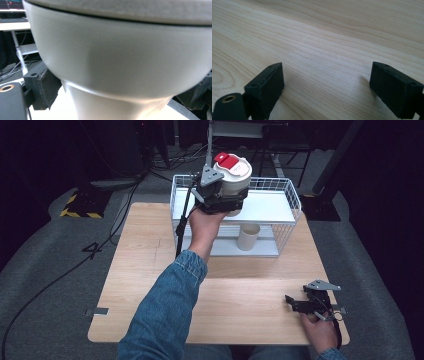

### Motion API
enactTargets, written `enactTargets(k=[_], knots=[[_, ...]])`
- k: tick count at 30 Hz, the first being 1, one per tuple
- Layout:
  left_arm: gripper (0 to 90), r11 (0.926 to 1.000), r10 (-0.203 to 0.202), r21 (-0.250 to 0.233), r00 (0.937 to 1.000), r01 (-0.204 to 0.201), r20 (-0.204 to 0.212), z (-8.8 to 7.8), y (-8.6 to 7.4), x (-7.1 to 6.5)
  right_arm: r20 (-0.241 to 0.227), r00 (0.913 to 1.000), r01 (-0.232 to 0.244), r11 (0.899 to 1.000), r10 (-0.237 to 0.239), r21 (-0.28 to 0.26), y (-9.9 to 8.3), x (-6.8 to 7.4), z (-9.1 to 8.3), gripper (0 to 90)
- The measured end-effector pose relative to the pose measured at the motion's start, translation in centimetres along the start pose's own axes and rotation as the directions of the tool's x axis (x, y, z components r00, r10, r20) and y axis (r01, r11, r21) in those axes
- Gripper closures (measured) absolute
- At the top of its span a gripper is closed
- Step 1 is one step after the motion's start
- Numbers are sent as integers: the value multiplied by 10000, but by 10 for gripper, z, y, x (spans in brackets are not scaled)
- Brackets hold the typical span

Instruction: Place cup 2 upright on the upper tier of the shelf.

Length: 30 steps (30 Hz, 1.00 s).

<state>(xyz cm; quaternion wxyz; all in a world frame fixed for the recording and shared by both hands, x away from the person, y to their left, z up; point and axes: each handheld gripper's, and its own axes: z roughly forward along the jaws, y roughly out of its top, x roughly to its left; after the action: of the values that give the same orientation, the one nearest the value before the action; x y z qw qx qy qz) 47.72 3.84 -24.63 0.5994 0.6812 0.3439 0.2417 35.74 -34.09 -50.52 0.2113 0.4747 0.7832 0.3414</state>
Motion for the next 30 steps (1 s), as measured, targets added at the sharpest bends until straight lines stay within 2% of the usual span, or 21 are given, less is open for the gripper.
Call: enactTargets(k=[2, 6, 12, 17, 21, 27, 30], knots=[[92, 10000, -26, 7, 9999, 26, -129, 5, 2, 3, 1, 10000, 6, 10000, -6, -2, 0, 0, 0, 127], [92, 9993, -374, -55, 9987, 372, -351, 18, 4, 9, 9, 10000, 25, 10000, -25, -14, 0, 0, 0, 127], [92, 9996, -276, 47, 9974, 279, -661, 34, 5, 13, 4, 10000, 7, 10000, -7, -9, 0, 0, 0, 127], [92, 9991, -412, 26, 9957, 415, -828, 50, -1, 17, 6, 10000, 7, 10000, -7, -8, 0, 0, 0, 127], [92, 9984, -559, 71, 9934, 569, -997, 57, -4, 17, 5, 10000, 11, 10000, -11, -11, 0, 0, 0, 127], [92, 9977, -465, 431, 9911, 522, -1246, 69, -11, 17, 3, 10000, 11, 10000, -11, -6, 0, 0, 0, 127], [92, 9973, -509, 464, 9905, 572, -1278, 72, -13, 17, 19, 10000, 12, 10000, -12, 0, 0, 0, 0, 127]])
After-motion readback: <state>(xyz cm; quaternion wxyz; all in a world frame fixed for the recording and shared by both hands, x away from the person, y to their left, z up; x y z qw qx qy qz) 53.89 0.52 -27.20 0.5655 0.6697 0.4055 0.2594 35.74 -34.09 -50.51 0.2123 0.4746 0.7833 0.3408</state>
